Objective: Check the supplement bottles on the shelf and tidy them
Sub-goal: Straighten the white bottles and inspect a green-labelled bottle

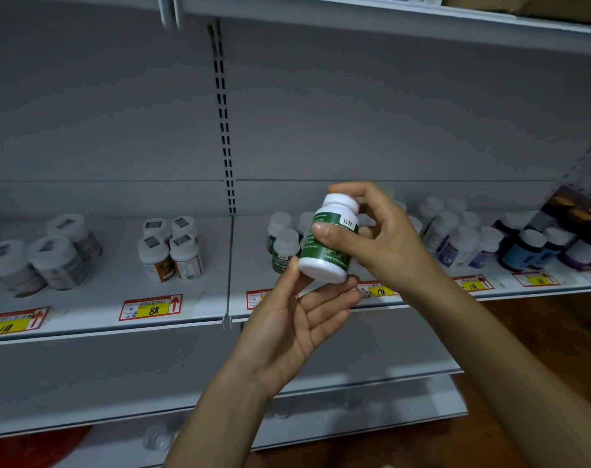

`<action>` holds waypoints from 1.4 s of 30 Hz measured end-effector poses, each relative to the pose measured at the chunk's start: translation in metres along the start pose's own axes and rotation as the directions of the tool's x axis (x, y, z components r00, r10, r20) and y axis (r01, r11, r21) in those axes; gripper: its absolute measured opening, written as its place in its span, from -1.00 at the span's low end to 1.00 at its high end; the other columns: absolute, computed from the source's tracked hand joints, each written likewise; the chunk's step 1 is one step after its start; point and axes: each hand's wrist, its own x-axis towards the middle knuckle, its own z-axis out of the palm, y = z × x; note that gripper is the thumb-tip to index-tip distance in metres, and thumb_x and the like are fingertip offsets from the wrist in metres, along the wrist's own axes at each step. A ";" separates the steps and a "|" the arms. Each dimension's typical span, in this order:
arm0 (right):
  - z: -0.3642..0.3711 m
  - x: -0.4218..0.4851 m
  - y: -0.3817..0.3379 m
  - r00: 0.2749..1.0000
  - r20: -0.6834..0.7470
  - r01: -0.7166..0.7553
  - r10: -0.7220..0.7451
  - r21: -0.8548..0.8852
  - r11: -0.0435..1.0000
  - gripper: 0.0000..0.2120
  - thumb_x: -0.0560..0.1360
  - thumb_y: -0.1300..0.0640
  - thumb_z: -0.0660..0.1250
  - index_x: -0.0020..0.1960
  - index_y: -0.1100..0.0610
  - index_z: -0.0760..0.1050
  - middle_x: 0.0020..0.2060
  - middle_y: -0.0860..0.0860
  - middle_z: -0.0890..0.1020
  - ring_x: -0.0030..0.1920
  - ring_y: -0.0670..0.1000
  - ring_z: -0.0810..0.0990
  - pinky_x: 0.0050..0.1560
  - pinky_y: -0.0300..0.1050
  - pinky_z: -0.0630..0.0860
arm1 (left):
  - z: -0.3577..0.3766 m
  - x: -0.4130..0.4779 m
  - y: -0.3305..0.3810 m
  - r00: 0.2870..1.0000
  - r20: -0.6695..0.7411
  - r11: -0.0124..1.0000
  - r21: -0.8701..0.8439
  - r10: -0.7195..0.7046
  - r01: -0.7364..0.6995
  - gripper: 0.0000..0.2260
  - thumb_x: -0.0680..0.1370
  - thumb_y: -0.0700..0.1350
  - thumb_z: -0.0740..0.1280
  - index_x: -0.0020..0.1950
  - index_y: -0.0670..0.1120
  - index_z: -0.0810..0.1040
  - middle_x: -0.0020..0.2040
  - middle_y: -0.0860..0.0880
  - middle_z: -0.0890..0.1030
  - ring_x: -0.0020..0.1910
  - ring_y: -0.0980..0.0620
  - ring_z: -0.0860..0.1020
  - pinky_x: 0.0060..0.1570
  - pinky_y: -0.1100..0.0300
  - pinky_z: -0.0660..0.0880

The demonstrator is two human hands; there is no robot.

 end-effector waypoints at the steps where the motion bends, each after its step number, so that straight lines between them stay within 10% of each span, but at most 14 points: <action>1: 0.000 0.001 0.000 1.000 -0.021 0.000 0.000 0.009 1.000 -0.54 0.31 0.03 0.52 0.17 0.01 0.49 -0.03 -0.11 0.56 -0.30 -0.17 0.62 -0.28 -0.33 0.52 | 0.000 0.000 0.000 1.000 0.008 1.000 0.018 0.003 -0.003 -0.57 0.56 0.17 0.15 0.15 -0.13 0.56 0.00 -0.18 0.69 -0.14 -0.02 0.70 -0.25 0.22 0.62; 9: 0.000 0.013 0.011 0.993 -0.119 -0.015 -0.004 -0.161 0.987 -0.76 0.42 -0.07 0.46 0.06 -0.10 0.56 -0.11 -0.14 0.61 -0.32 -0.14 0.58 -0.37 -0.28 0.45 | -0.003 0.012 0.000 0.976 -0.058 0.954 0.231 0.210 -0.192 -0.61 0.32 0.13 0.34 0.07 -0.03 0.59 -0.03 -0.11 0.69 -0.11 0.02 0.68 -0.18 0.21 0.61; 14: -0.008 0.024 0.006 0.991 -0.115 -0.080 0.062 -0.162 0.984 -0.82 0.61 0.08 0.21 0.02 -0.04 0.60 -0.34 -0.12 0.61 -0.49 -0.19 0.51 -0.51 -0.23 0.41 | -0.002 0.017 0.005 0.989 -0.038 0.974 0.181 0.142 -0.133 -0.51 0.36 0.21 0.26 0.14 -0.08 0.56 -0.09 -0.14 0.71 -0.20 0.02 0.68 -0.18 0.20 0.60; 33: 0.005 0.046 0.003 0.990 -0.073 -0.129 0.123 -0.083 0.988 -0.74 0.57 0.03 0.29 -0.06 0.19 0.63 -0.45 -0.04 0.54 -0.54 -0.17 0.44 -0.54 -0.31 0.31 | -0.003 0.020 0.016 0.998 0.002 0.998 0.010 -0.058 0.058 -0.48 0.54 0.23 0.12 0.06 -0.19 0.60 -0.21 -0.07 0.71 -0.33 0.04 0.67 -0.26 0.18 0.60; 42: -0.004 0.048 0.005 0.985 0.139 -0.102 0.103 -0.013 0.995 -0.73 0.57 0.25 0.26 0.08 -0.09 0.57 -0.16 -0.14 0.67 -0.16 -0.16 0.65 -0.12 -0.20 0.58 | -0.023 0.028 0.023 0.875 -0.149 0.869 0.274 0.461 -0.411 -0.59 0.31 -0.20 0.45 0.14 -0.08 0.53 0.05 -0.10 0.67 -0.02 0.02 0.66 -0.03 0.22 0.59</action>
